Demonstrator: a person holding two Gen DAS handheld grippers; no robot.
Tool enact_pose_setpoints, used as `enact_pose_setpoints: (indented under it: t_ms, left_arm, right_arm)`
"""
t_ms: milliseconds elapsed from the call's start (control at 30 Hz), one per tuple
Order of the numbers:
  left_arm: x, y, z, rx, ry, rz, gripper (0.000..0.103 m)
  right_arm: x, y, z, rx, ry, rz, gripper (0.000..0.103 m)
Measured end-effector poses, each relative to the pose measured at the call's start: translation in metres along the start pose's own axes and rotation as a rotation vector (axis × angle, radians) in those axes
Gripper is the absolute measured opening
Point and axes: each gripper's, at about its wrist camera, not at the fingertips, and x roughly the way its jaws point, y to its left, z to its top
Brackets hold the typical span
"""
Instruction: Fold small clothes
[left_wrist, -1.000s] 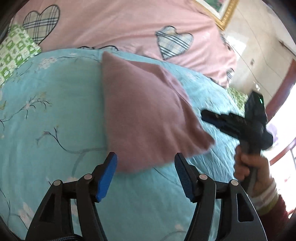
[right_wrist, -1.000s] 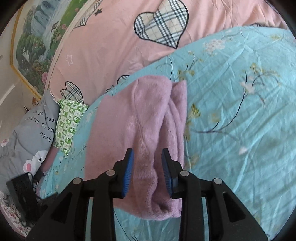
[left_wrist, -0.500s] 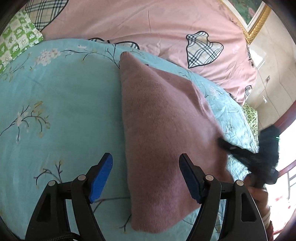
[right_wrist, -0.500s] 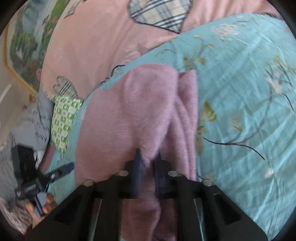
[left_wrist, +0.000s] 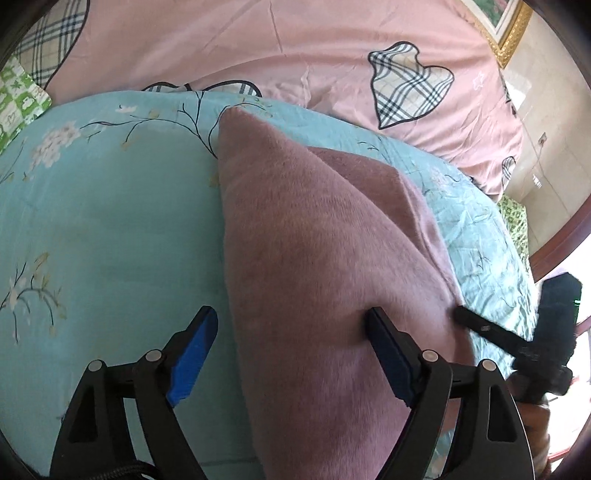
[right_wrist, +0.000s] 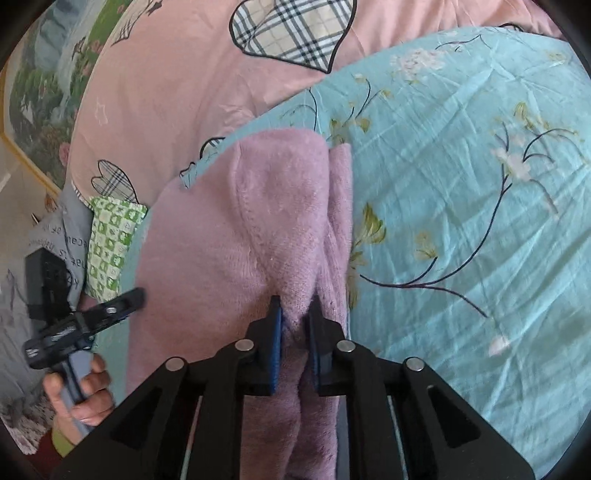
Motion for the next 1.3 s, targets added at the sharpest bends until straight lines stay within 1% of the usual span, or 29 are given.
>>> enact_pose_setpoints:
  t_ms: [33,67,100,133,200,267,333,400,433,467,500,533,567,600,633,700,767,867,933,1000,1067,1133,1200,1300]
  left_arm:
    - [0.003,0.001,0.002,-0.005,0.000,0.001,0.085]
    - [0.006,0.003,0.003,-0.013,0.003,0.000,0.086]
    - [0.010,0.005,0.004,-0.026,0.008,-0.006,0.088]
    - [0.014,0.008,0.005,-0.042,0.012,-0.016,0.088]
    - [0.022,0.013,0.003,-0.067,0.019,-0.038,0.088]
    - [0.030,0.017,0.000,-0.082,0.026,-0.059,0.088]
    - [0.041,0.025,-0.003,-0.118,0.046,-0.102,0.087]
    - [0.046,0.028,-0.002,-0.128,0.043,-0.124,0.086]
    - [0.048,0.026,0.000,-0.116,0.045,-0.126,0.081]
    - [0.050,0.023,0.001,-0.106,0.048,-0.146,0.075]
    - [0.051,0.021,0.002,-0.107,0.053,-0.165,0.064]
    - [0.051,0.019,0.003,-0.112,0.051,-0.167,0.058]
    - [0.048,0.018,0.004,-0.107,0.044,-0.170,0.054]
    - [0.041,0.016,0.003,-0.098,0.024,-0.176,0.047]
    - [0.032,0.015,0.001,-0.092,0.007,-0.186,0.043]
    - [0.012,0.015,-0.004,-0.092,-0.008,-0.210,0.040]
    - [-0.014,0.015,-0.013,-0.083,-0.025,-0.217,0.039]
    - [-0.066,0.025,-0.033,-0.066,-0.083,-0.219,0.039]
    - [-0.102,0.043,-0.048,-0.084,-0.107,-0.219,0.039]
    - [-0.129,0.065,-0.061,-0.118,-0.124,-0.224,0.039]
    - [-0.146,0.087,-0.073,-0.155,-0.134,-0.226,0.039]
    - [-0.153,0.108,-0.083,-0.181,-0.132,-0.199,0.039]
    - [-0.151,0.127,-0.091,-0.209,-0.117,-0.167,0.039]
    - [-0.133,0.151,-0.104,-0.234,-0.079,-0.114,0.040]
  right_arm:
    - [-0.003,0.003,0.004,-0.011,-0.020,-0.019,0.031]
    - [-0.006,0.004,0.007,-0.018,-0.037,-0.037,0.038]
    - [-0.006,0.004,0.014,-0.013,-0.050,-0.043,0.055]
    - [-0.003,0.004,0.019,-0.008,-0.051,-0.034,0.062]
    - [0.009,0.000,0.028,0.008,-0.037,-0.013,0.062]
    - [0.025,-0.006,0.033,0.030,0.003,0.005,0.062]
    - [0.040,-0.014,0.033,0.060,0.045,0.036,0.062]
    - [0.053,-0.023,0.029,0.084,0.075,0.053,0.062]
    - [0.056,-0.025,0.027,0.078,0.075,0.066,0.060]
    - [0.056,-0.024,0.026,0.064,0.072,0.074,0.060]
    - [0.057,-0.022,0.025,0.061,0.086,0.082,0.052]
    - [0.060,-0.021,0.024,0.066,0.109,0.100,0.040]
    - [0.061,-0.018,0.023,0.066,0.117,0.106,0.036]
    - [0.059,-0.015,0.023,0.060,0.116,0.100,0.032]
    - [0.054,-0.011,0.024,0.056,0.110,0.097,0.029]
    - [0.041,0.001,0.023,0.048,0.084,0.119,0.027]
    - [0.023,0.019,0.020,0.031,0.063,0.167,0.025]
    - [0.004,0.050,0.009,-0.008,0.052,0.235,0.025]
    - [-0.001,0.069,0.001,-0.013,0.054,0.300,0.025]
    - [0.001,0.092,-0.011,-0.012,0.078,0.386,0.025]
    - [0.010,0.112,-0.023,-0.028,0.104,0.433,0.025]
    - [0.024,0.128,-0.032,-0.044,0.136,0.451,0.025]
    - [0.045,0.140,-0.043,-0.047,0.180,0.440,0.025]
    - [0.079,0.155,-0.059,-0.078,0.239,0.369,0.025]
